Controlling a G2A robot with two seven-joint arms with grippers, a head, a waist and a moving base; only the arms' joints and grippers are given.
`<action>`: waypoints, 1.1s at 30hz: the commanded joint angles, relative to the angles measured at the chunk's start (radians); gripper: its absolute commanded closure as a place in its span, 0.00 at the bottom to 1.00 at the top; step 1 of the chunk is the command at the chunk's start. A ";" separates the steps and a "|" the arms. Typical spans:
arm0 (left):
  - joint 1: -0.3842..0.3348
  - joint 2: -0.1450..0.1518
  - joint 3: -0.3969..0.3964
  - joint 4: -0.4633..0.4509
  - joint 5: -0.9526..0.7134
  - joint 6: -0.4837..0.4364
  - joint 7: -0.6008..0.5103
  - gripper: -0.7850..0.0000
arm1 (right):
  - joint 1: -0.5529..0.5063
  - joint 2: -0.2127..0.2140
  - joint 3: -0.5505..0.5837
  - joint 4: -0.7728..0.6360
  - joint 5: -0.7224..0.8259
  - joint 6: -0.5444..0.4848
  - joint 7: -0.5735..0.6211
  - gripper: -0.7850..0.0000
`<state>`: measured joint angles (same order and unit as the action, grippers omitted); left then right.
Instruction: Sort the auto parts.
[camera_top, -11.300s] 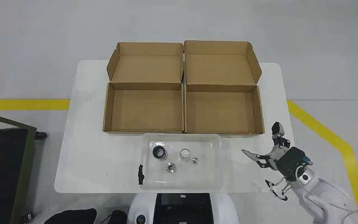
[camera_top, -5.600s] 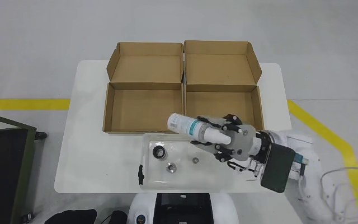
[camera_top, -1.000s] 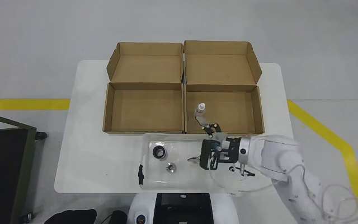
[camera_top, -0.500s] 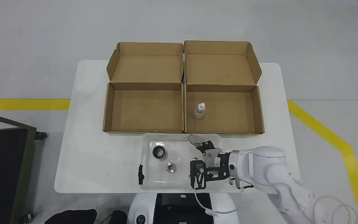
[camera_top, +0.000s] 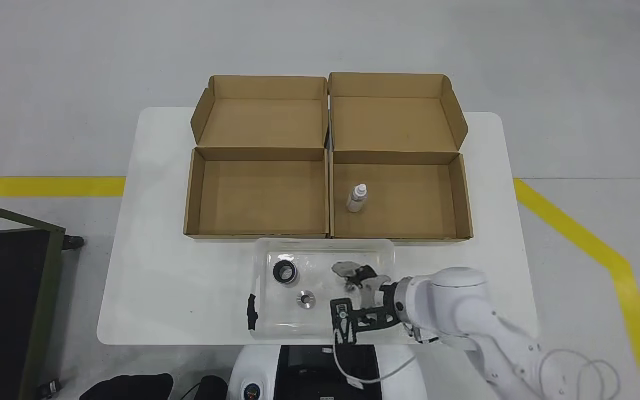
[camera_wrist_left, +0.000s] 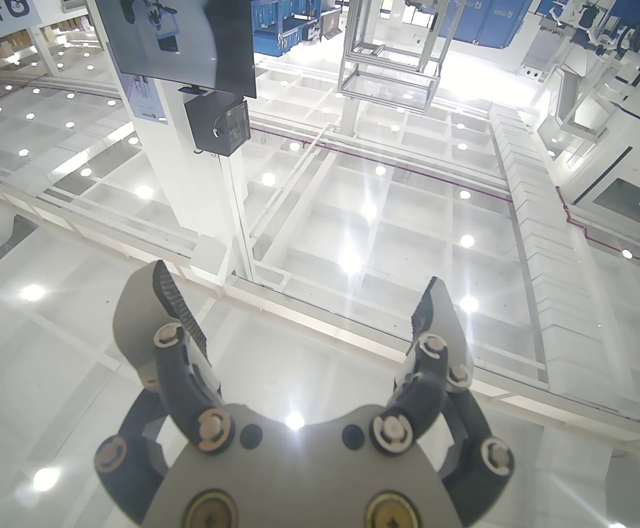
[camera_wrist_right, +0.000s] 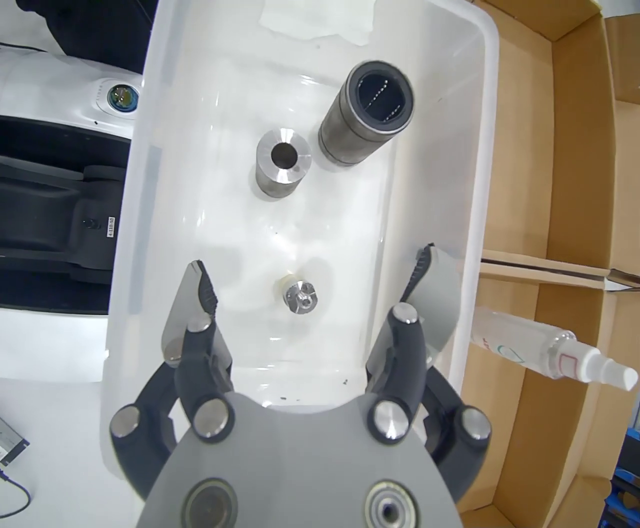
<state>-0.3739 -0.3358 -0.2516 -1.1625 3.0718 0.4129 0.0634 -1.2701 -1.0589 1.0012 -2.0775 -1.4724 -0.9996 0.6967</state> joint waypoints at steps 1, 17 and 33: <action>0.000 0.000 0.000 0.000 0.000 0.000 0.000 0.00 | 0.013 -0.002 -0.016 0.016 -0.011 0.003 0.023 0.22; 0.000 0.000 0.000 0.000 0.000 0.000 0.000 0.00 | 0.076 -0.013 -0.094 0.100 0.004 0.048 0.151 0.45; 0.000 0.000 0.000 0.000 0.000 0.000 0.000 0.00 | 0.126 -0.021 -0.142 0.141 0.034 0.068 0.192 1.00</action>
<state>-0.3739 -0.3358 -0.2516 -1.1625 3.0718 0.4129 0.0634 -1.1450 -1.0802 0.8604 -1.9369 -1.4396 -0.9321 0.8880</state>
